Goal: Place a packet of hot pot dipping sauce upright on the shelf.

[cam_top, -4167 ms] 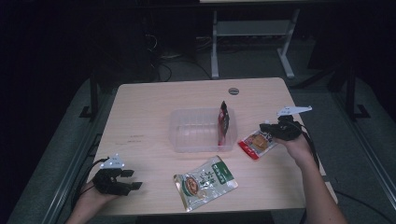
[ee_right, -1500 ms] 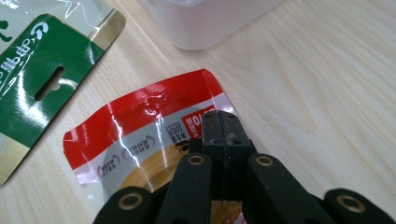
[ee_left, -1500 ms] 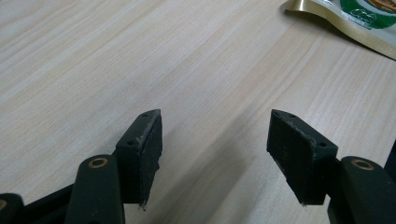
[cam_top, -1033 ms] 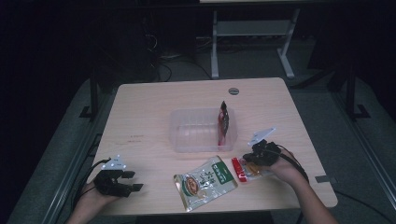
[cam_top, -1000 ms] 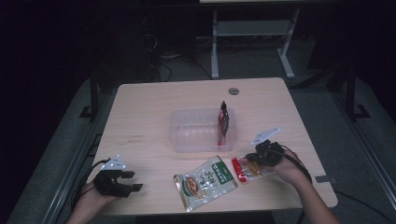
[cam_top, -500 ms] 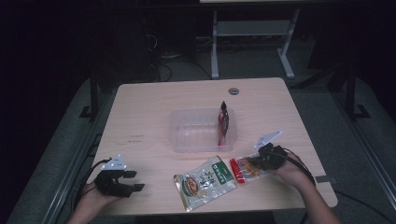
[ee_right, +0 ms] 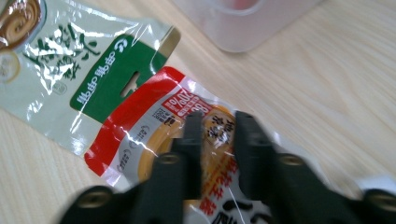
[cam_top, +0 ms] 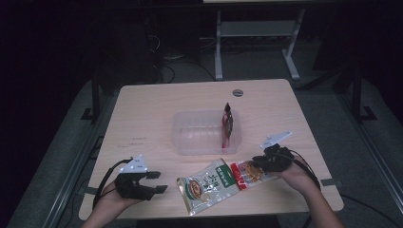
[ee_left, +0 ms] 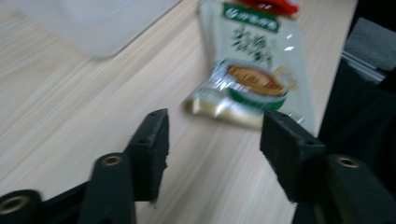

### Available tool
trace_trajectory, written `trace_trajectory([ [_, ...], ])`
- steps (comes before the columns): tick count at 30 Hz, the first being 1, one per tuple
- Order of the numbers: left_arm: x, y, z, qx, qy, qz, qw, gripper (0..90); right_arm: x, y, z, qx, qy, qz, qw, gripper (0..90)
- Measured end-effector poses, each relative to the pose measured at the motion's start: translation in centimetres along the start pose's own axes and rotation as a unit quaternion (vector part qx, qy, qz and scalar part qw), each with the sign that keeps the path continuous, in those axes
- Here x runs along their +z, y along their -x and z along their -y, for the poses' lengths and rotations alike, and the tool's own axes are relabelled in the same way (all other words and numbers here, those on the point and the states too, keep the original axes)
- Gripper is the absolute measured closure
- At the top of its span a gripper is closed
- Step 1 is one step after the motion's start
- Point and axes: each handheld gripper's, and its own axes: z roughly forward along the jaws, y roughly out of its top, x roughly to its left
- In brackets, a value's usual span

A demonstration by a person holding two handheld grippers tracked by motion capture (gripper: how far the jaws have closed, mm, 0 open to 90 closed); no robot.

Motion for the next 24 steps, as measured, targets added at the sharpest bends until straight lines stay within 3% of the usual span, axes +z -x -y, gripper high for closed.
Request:
trace_trajectory([
  [2,0.7,0.5,-1.0,0.008,-0.002,0.009,0.9999,55.1,-1.0,-0.2,0.8,0.01,0.017,0.015,0.9997,58.6],
  [3,1.1,0.8,-1.6,0.011,-0.004,0.015,0.9998,55.1,-1.0,-0.2,0.8,0.01,0.017,0.015,0.9997,58.6],
  [9,3.5,2.2,-5.5,0.05,0.004,0.044,0.9978,78.7,-2.8,-0.1,2.5,0.038,0.049,0.038,0.9974,45.1],
  [12,5.0,2.5,-7.1,0.057,0.009,0.064,0.9963,88.2,-3.3,0.2,3.1,0.053,0.057,0.048,0.9958,41.2],
  [17,8.1,3.2,-9.2,0.082,0.005,0.075,0.9938,89.2,-3.6,0.6,3.5,0.059,0.063,0.056,0.9947,40.3],
  [24,11.9,4.1,-11.2,0.098,0.005,0.092,0.9909,89.5,-4.9,2.0,4.8,0.081,0.059,0.068,0.9927,39.3],
])
